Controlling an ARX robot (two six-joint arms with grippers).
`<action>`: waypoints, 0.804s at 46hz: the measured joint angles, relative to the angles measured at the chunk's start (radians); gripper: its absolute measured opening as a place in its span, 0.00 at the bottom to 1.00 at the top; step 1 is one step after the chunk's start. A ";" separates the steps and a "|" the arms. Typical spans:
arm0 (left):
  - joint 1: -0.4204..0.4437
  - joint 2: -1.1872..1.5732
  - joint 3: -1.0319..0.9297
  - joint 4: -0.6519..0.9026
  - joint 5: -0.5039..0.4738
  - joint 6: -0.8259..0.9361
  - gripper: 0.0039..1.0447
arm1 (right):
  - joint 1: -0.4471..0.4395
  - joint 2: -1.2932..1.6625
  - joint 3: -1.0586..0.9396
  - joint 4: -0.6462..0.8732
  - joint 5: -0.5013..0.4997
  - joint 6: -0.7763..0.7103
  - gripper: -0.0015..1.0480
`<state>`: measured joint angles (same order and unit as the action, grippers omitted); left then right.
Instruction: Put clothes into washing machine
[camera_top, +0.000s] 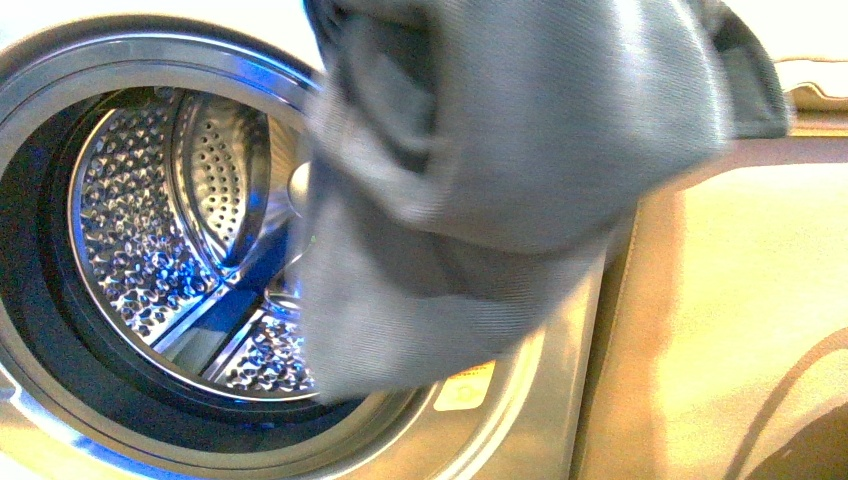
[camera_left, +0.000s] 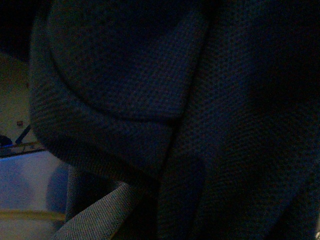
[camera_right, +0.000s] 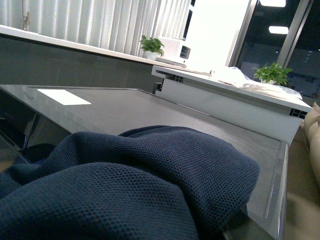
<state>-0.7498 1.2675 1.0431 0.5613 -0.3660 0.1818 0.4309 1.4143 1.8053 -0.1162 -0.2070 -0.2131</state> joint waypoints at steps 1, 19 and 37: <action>0.006 -0.014 -0.013 0.000 0.005 -0.005 0.10 | 0.000 0.000 0.000 0.000 -0.001 0.000 0.17; 0.145 -0.138 -0.172 0.000 0.107 -0.063 0.08 | 0.001 0.000 0.000 0.000 -0.008 -0.001 0.65; 0.459 -0.228 -0.330 -0.009 0.338 -0.223 0.07 | 0.010 0.016 -0.016 -0.005 -0.027 -0.025 0.92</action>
<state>-0.2909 1.0393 0.7132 0.5522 -0.0277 -0.0414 0.4404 1.4303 1.7893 -0.1215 -0.2344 -0.2382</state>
